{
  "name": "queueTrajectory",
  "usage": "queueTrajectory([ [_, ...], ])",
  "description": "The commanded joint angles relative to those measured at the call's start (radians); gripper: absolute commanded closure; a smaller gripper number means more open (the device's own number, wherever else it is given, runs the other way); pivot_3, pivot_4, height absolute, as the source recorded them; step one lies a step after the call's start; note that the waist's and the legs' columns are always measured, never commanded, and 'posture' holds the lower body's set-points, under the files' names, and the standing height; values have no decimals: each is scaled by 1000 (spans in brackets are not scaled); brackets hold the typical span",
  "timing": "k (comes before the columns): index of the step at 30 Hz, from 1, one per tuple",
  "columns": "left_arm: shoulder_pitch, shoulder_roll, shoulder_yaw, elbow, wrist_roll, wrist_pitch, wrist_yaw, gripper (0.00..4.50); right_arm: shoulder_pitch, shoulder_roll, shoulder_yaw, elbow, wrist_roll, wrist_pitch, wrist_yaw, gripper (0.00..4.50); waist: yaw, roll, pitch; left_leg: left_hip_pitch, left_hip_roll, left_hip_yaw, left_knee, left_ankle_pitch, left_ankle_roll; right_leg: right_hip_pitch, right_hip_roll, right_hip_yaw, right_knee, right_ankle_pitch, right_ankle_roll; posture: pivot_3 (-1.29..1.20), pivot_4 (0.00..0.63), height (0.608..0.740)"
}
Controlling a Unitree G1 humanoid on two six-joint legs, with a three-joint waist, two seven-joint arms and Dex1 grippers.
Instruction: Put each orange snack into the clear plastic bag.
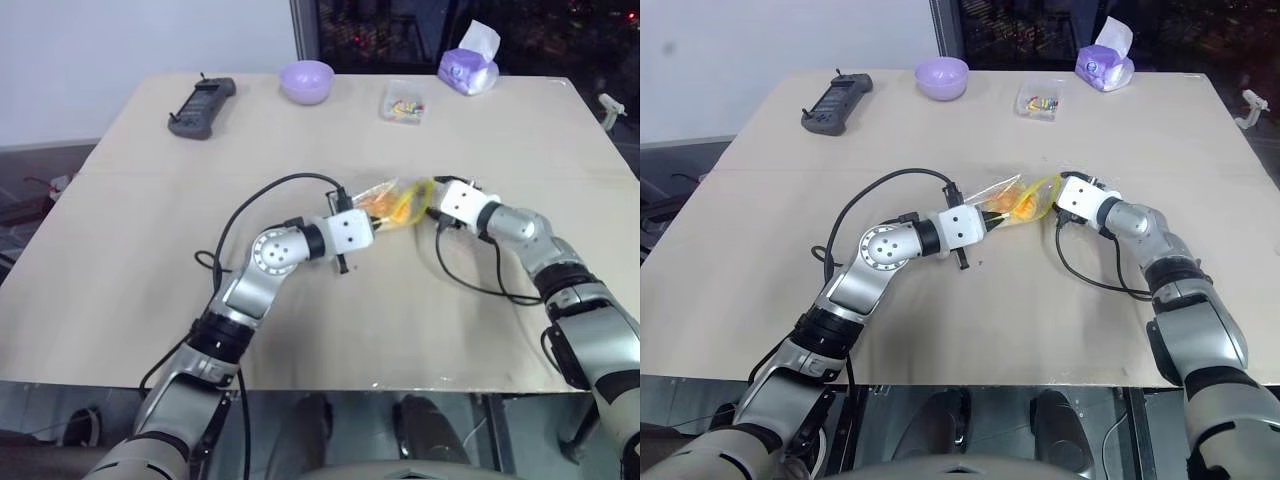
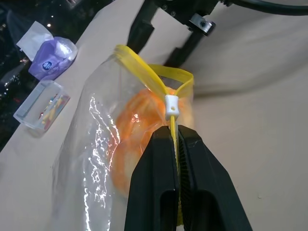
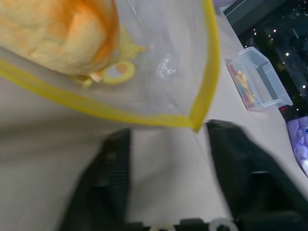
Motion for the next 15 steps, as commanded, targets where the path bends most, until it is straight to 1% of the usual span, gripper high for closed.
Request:
queueTrajectory([
  [1,-7,0,15,-41,-10,-10,6,4500,-39,-12,7,5,-21,-34,-34,262,-1,0,0,0,0,0,0,0,0,0,0,0,0,0,0,0,150,740],
  [4,-10,-1,13,-36,-10,-13,5,4500,-58,-10,13,25,-42,-37,-70,262,-6,0,0,0,0,0,0,0,0,0,0,0,0,0,0,0,150,740],
  [11,-13,-2,12,-34,-10,-15,4,4500,-74,14,27,49,-56,-96,-66,262,-21,0,0,0,0,0,0,0,0,0,0,0,0,0,0,0,150,740],
  [14,-11,-1,14,-38,-10,-13,4,4500,-75,15,29,56,-57,-112,-72,1072,-23,0,0,0,0,0,0,0,0,0,0,0,0,0,0,0,150,740],
  [15,-11,-1,14,-38,-10,-12,5,4500,-75,15,28,57,-57,-115,-74,1557,-23,0,0,0,0,0,0,0,0,0,0,1,0,0,0,0,150,740],
])
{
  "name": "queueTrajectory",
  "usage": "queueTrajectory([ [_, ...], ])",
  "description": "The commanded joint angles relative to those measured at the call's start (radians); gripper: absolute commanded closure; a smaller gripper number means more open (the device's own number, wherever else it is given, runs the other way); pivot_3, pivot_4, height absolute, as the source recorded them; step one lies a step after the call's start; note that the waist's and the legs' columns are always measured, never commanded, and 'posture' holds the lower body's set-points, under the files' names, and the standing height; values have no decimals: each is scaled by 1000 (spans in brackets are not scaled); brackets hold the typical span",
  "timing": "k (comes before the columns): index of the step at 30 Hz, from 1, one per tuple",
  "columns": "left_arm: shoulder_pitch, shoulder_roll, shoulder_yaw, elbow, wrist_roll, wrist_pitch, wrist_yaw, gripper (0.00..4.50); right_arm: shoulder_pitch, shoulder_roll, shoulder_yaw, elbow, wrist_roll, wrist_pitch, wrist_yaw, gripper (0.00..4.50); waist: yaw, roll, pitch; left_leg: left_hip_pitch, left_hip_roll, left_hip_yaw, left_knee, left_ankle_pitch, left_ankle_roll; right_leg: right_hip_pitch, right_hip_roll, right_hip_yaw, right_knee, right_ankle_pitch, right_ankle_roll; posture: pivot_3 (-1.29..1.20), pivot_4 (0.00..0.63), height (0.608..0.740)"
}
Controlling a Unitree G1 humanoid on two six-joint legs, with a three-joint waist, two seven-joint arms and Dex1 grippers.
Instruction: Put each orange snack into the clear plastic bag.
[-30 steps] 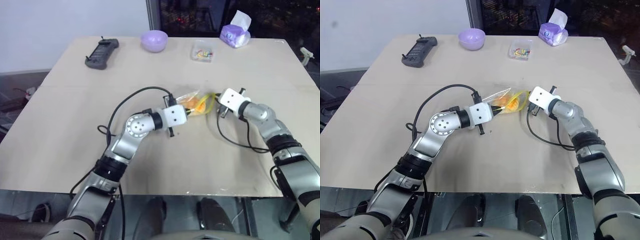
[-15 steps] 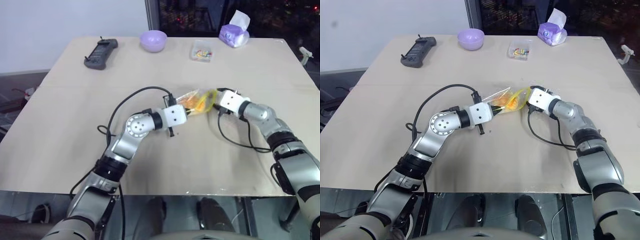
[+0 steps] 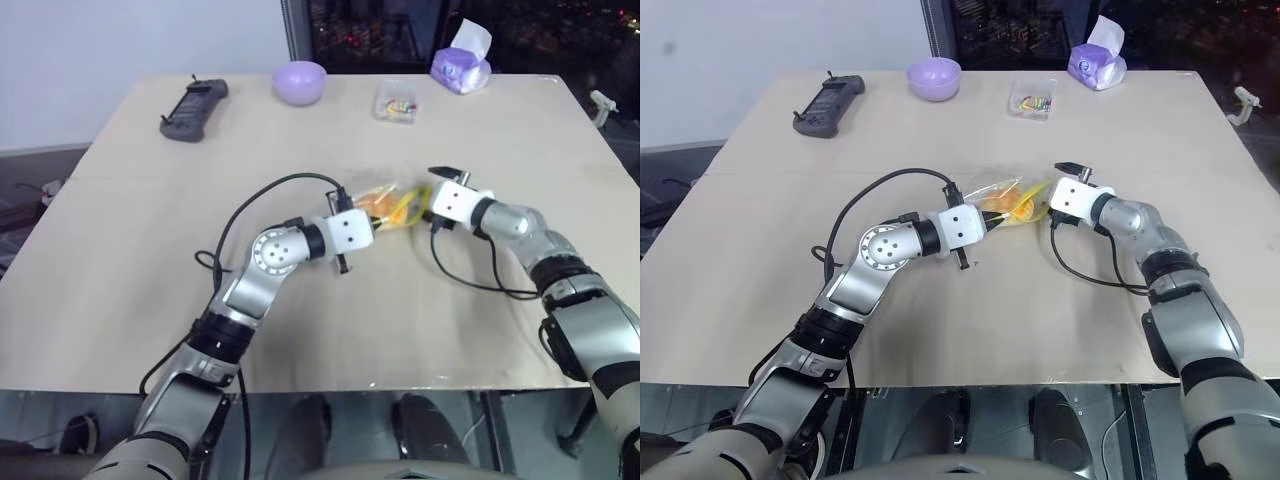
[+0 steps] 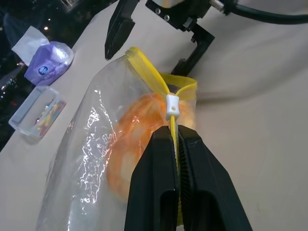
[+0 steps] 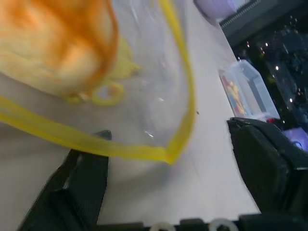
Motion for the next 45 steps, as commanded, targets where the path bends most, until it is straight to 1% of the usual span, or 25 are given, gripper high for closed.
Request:
queueTrajectory([
  [1,-8,0,14,-41,-10,-11,5,4500,-29,-5,-8,-2,9,-34,-19,1977,0,0,0,0,0,0,0,0,0,0,0,0,0,0,0,0,150,740],
  [2,-7,0,15,-42,-10,-10,5,4500,-29,-6,-7,0,8,-36,-20,2341,0,0,0,0,0,0,0,0,0,0,0,0,0,0,0,0,150,740],
  [4,-6,0,15,-43,-10,-9,6,4500,-30,-7,-7,3,5,-38,-22,3275,1,0,0,0,0,0,0,0,0,0,0,0,0,0,0,0,150,740],
  [7,-7,-2,14,-42,-10,-8,7,4500,-31,-9,-6,6,2,-40,-26,4445,1,0,0,0,0,0,0,0,0,0,0,0,0,0,0,0,150,740],
  [16,-24,10,32,-10,-1,-26,27,4500,-35,-36,-28,-5,14,-17,-39,4445,1,0,0,0,0,0,0,0,0,0,0,0,0,0,0,0,150,740],
  [20,-77,29,72,56,15,-45,90,4500,-50,-80,-60,-47,55,-1,0,4445,1,0,0,0,0,0,0,0,0,0,0,0,0,0,0,0,150,740],
  [22,-106,30,93,88,15,-60,124,4500,-52,-100,-85,-83,96,21,41,4445,0,0,0,0,0,0,0,0,0,0,0,0,0,0,0,0,150,740],
  [26,-163,23,127,137,16,-80,192,4500,-27,-146,-129,-214,174,108,163,4445,2,0,0,0,0,0,0,0,0,0,0,0,0,0,0,0,150,740],
  [29,-198,16,138,162,12,-90,224,4500,16,-185,-148,-354,220,187,244,4445,6,0,0,-1,0,0,0,0,0,0,0,0,0,0,0,0,150,740],
  [32,-245,12,147,198,18,-111,264,4500,61,-232,-165,-509,249,304,315,4445,11,0,0,-1,-1,0,0,0,0,0,-1,-1,-1,0,0,0,150,740],
  [36,-305,10,168,254,14,-131,324,4500,74,-269,-184,-628,254,404,320,4445,9,0,0,-1,-1,0,0,0,0,0,-1,0,0,0,0,0,150,740],
  [40,-379,12,180,338,2,-155,360,4500,39,-303,-212,-724,253,531,303,4445,10,0,0,-1,-1,0,0,0,0,-1,-1,-1,0,0,0,0,150,740],
  [45,-378,6,164,365,-6,-181,338,4500,75,-322,-206,-814,265,629,344,4445,13,0,0,-2,-1,0,0,0,0,-1,-1,-1,-1,0,0,0,150,740],
])
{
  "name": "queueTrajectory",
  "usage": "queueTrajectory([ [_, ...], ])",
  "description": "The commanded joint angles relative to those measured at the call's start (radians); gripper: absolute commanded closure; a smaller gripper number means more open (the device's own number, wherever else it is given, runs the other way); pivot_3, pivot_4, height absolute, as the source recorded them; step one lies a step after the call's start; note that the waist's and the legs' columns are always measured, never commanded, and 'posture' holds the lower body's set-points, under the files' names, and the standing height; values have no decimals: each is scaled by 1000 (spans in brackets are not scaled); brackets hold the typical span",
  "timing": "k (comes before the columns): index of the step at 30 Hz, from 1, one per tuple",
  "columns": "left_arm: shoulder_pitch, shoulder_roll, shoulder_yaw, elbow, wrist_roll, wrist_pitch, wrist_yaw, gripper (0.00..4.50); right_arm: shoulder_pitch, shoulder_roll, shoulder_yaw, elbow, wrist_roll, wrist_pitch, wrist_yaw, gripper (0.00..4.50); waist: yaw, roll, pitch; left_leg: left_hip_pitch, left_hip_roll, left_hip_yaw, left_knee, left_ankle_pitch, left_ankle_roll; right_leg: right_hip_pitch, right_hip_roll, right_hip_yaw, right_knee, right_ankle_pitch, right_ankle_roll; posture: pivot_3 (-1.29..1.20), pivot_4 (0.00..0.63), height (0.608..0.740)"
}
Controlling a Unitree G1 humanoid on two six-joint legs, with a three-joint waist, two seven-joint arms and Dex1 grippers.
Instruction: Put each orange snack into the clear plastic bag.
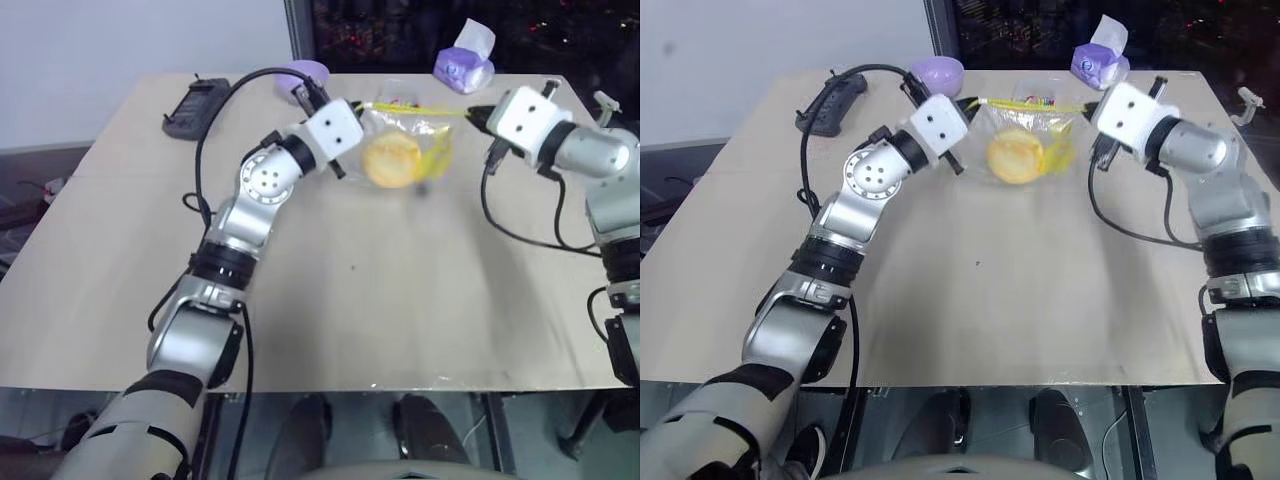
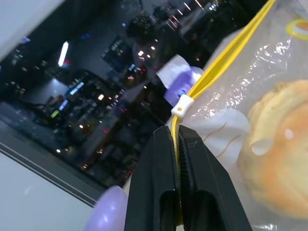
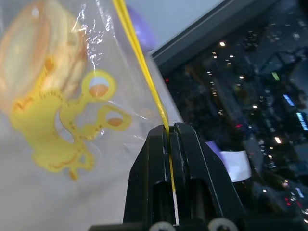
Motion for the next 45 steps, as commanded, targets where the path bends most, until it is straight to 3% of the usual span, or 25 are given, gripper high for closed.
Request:
queueTrajectory([
  [1,22,15,47,5,-24,-10,3,4500,50,-61,-46,-59,13,80,45,4445,2,0,0,0,0,0,0,0,0,0,0,0,0,0,0,0,150,740],
  [3,61,7,27,-19,-32,-12,-32,4500,99,-68,-35,-121,35,101,93,4445,5,0,0,0,0,0,0,0,0,0,0,0,0,0,0,0,150,740],
  [9,126,-1,2,-100,-44,-8,-122,4500,192,-91,-33,-329,131,265,243,1761,13,0,1,0,0,0,0,0,0,-1,0,0,0,0,0,0,150,740],
  [12,148,5,-2,-133,-49,-5,-170,4500,179,-84,-46,-429,189,370,287,1761,15,0,1,0,0,0,0,0,0,0,0,0,0,0,0,0,150,740],
  [14,164,9,-5,-162,-58,-5,-199,4500,138,-14,-35,-461,224,432,257,1761,13,0,1,0,0,0,0,-1,1,0,0,0,0,0,0,0,150,740],
  [18,184,8,-12,-203,-76,-8,-248,4500,125,38,6,-477,217,454,261,1761,16,0,1,0,1,-1,0,0,0,0,1,-1,1,0,0,0,150,740],
  [33,208,22,-51,-272,-37,-25,-295,4500,75,148,99,-392,167,344,268,1761,15,0,1,-1,0,-2,1,0,0,0,0,-2,1,0,0,0,150,740],
  [45,208,29,-51,-271,-25,-35,-298,4500,79,163,100,-327,123,283,255,1761,16,0,1,0,0,-2,1,0,0,0,0,-2,1,0,0,0,150,740],
])
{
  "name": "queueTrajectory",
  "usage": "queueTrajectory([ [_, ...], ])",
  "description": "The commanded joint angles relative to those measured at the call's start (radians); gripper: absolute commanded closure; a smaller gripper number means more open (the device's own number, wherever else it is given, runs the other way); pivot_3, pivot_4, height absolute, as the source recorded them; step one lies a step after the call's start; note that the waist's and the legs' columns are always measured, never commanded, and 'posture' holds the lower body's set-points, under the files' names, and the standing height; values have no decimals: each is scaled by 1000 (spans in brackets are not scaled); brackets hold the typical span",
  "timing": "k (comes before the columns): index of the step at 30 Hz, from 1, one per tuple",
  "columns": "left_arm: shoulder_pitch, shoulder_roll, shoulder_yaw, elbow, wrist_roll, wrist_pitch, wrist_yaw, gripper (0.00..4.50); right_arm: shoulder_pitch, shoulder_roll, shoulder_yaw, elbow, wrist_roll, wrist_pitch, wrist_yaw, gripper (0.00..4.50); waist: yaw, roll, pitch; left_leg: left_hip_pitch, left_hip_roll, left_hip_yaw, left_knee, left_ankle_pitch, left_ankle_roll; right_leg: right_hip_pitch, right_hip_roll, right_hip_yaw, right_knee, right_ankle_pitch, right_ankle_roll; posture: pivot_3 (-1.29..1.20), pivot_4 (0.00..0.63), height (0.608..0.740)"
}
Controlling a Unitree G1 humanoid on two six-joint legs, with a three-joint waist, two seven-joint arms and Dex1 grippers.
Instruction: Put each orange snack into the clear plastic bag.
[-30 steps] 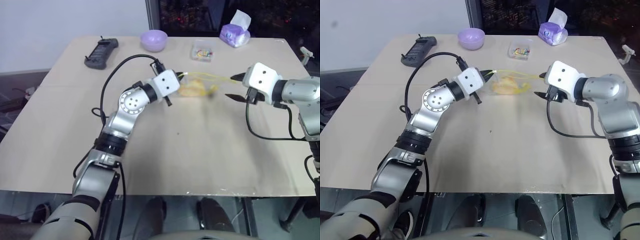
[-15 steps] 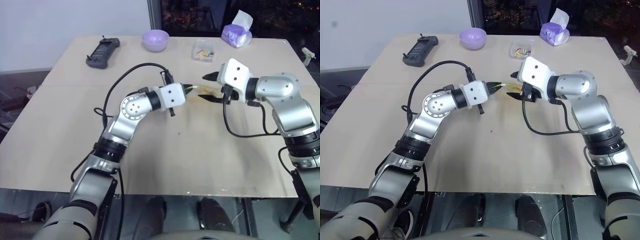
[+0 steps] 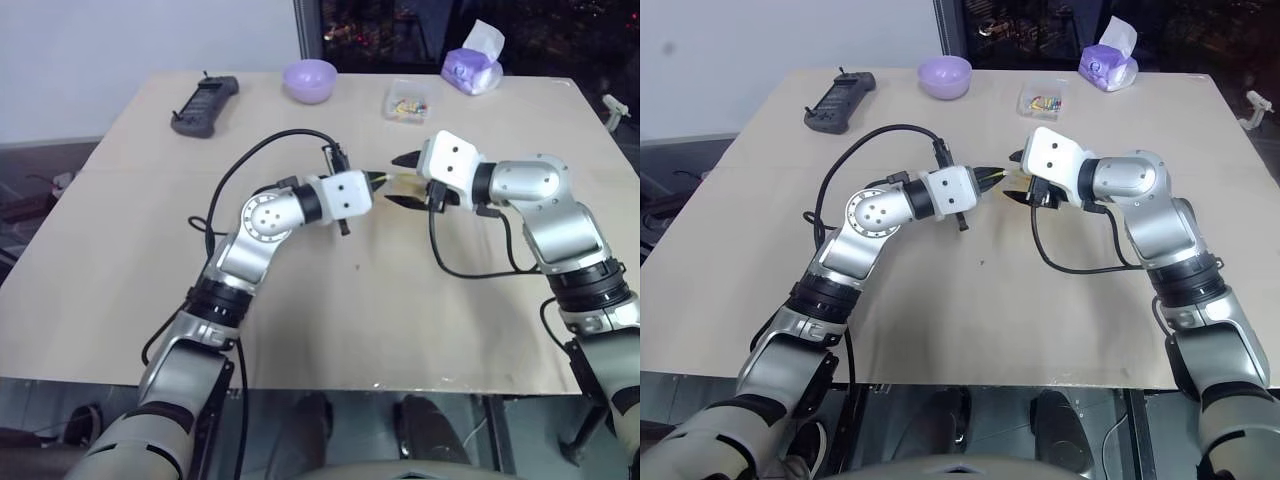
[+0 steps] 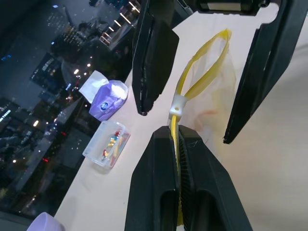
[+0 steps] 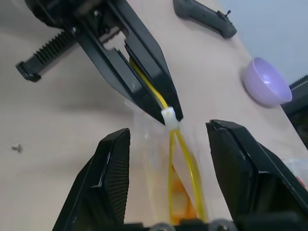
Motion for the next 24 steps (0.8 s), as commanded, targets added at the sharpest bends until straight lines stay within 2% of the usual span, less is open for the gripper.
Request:
queueTrajectory([
  [1,-2,6,2,-46,2,-13,0,4500,-20,-5,-17,-10,-4,-27,-10,1761,0,0,0,0,0,0,0,0,0,0,0,0,0,0,0,0,150,740],
  [4,4,7,1,-55,1,-8,-3,4500,-16,-8,-18,-1,-11,-43,-9,1761,-1,0,0,0,0,0,0,0,0,0,0,0,0,0,0,0,150,740],
  [6,6,7,1,-59,2,-6,-4,4500,-14,-11,-19,2,-12,-53,-6,2284,-1,0,0,0,0,0,0,0,0,0,0,0,0,0,0,0,150,740],
  [8,7,7,3,-59,4,-3,-2,4500,-12,-13,-21,2,-13,-55,-5,2999,0,0,0,0,0,0,0,0,0,0,0,0,0,0,0,0,150,740],
  [24,10,5,8,-42,11,2,7,4500,0,-43,-28,-55,1,-81,30,2999,0,0,0,0,0,0,0,0,0,0,0,0,0,0,0,0,150,740],
])
